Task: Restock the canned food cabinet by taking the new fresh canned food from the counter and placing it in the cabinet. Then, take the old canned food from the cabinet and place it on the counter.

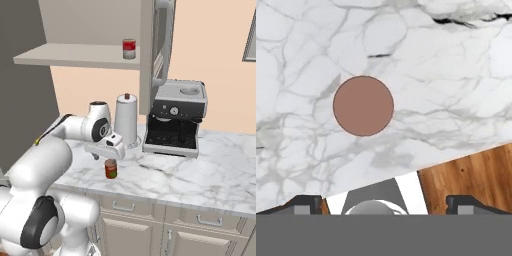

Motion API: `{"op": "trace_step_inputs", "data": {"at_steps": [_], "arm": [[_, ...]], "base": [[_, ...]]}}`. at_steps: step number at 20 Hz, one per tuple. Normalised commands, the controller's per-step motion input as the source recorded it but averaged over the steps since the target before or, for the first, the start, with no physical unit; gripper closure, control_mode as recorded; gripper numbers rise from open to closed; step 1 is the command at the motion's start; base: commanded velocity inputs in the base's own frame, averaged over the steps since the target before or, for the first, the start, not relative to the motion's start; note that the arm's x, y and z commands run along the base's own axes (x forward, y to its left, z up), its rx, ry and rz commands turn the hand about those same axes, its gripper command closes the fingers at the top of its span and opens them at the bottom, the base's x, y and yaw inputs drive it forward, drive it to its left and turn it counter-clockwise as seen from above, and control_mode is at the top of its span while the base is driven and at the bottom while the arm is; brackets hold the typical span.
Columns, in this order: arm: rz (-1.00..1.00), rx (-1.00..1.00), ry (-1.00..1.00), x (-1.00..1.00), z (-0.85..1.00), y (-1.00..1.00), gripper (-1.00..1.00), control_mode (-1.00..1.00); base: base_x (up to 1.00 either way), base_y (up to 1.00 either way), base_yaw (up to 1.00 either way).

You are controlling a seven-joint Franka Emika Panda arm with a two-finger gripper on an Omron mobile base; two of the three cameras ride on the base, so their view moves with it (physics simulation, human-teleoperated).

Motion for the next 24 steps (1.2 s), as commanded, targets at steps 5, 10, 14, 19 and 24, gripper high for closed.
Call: {"op": "trace_step_inputs", "data": {"at_steps": [5, 10, 14, 19, 24], "arm": [[0.00, 0.00, 0.02, 0.00, -0.43, -0.09, -1.00, -1.00], [0.00, 0.00, 0.00, 0.04, -0.44, 0.01, -1.00, -1.00], [0.00, 0.00, 0.00, 0.14, -0.19, 0.00, -1.00, -1.00], [0.01, 0.00, -0.01, 0.17, -0.13, 0.01, -1.00, -1.00], [0.01, 0.00, -0.01, 0.21, -0.12, 0.00, -1.00, -1.00]], "base": [[0.00, 0.00, 0.00], [0.00, 0.00, 0.00], [0.00, 0.00, 0.00], [0.00, 0.00, 0.00], [0.00, 0.00, 0.00]]}}
